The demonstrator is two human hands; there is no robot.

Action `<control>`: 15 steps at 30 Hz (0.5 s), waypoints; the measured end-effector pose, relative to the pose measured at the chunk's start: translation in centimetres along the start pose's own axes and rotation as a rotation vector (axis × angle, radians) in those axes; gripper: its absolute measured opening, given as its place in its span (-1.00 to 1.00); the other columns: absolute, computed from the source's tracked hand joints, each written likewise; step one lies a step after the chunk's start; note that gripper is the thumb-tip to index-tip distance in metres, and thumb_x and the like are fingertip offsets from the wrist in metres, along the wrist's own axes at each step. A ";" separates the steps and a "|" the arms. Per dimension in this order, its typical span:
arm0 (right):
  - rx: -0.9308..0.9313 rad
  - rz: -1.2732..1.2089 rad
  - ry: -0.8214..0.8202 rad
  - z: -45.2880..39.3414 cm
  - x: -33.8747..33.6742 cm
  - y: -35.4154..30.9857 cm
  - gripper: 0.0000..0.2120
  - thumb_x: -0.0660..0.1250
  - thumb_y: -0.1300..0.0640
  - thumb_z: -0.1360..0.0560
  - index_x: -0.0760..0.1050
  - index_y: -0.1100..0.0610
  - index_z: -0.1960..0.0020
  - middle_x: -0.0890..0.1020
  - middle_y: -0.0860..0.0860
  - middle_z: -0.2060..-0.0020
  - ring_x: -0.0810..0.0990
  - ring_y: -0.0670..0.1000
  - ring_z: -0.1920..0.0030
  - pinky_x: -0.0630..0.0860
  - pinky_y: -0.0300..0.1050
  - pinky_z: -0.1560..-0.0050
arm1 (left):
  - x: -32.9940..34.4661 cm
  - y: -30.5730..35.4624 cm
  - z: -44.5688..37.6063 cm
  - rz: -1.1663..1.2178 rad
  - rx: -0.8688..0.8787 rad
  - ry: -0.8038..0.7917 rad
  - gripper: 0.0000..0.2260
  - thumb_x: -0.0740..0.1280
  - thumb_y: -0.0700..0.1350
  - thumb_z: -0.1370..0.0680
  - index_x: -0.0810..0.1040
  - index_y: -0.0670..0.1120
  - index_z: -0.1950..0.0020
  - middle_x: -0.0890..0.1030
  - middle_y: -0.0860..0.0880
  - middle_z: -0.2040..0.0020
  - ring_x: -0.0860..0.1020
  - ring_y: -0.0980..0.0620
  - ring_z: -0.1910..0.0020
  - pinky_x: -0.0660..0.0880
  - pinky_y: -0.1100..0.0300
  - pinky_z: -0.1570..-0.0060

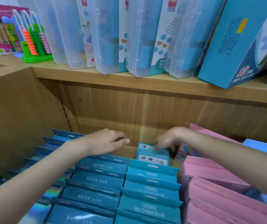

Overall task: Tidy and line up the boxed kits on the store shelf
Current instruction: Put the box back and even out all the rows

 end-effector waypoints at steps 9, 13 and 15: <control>-0.088 -0.437 0.051 1.5 1.3 -0.2 -0.66 0.10 0.02 -0.60 0.30 0.21 -0.27 0.47 0.11 0.05 0.49 0.13 0.08 0.45 -0.06 0.27 | 2.1 0.8 -7.1 -0.097 -0.094 -0.374 -0.56 0.10 0.15 -0.60 0.41 -0.14 -0.30 0.57 -0.10 -0.07 0.49 -0.01 0.03 0.39 0.22 -0.03; -0.076 -0.442 0.056 2.2 1.3 0.8 -0.78 0.08 0.06 -0.61 0.30 0.18 -0.15 0.43 0.08 0.18 0.42 0.03 0.33 0.39 -0.11 0.36 | 3.4 0.6 -8.0 -0.055 -0.156 -0.544 -0.48 0.15 0.13 -0.59 0.21 -0.12 -0.45 0.38 -0.08 -0.35 0.43 -0.03 -0.25 0.32 0.15 -0.27; -0.076 -0.517 -0.027 2.2 1.7 1.0 -0.80 0.09 0.03 -0.61 0.27 0.15 -0.12 0.40 0.04 0.25 0.40 0.01 0.36 0.40 -0.15 0.43 | 3.9 0.5 -8.1 -0.042 -0.191 -0.593 -0.42 0.18 0.15 -0.57 0.12 -0.08 -0.49 0.29 -0.06 -0.42 0.33 -0.04 -0.35 0.25 0.10 -0.35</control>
Point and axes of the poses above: each hand's wrist, its own z-axis away from the middle knuckle, its own x-axis out of the palm, y = z × x, the point moved 3 cm from there along -z, towards the middle knuckle
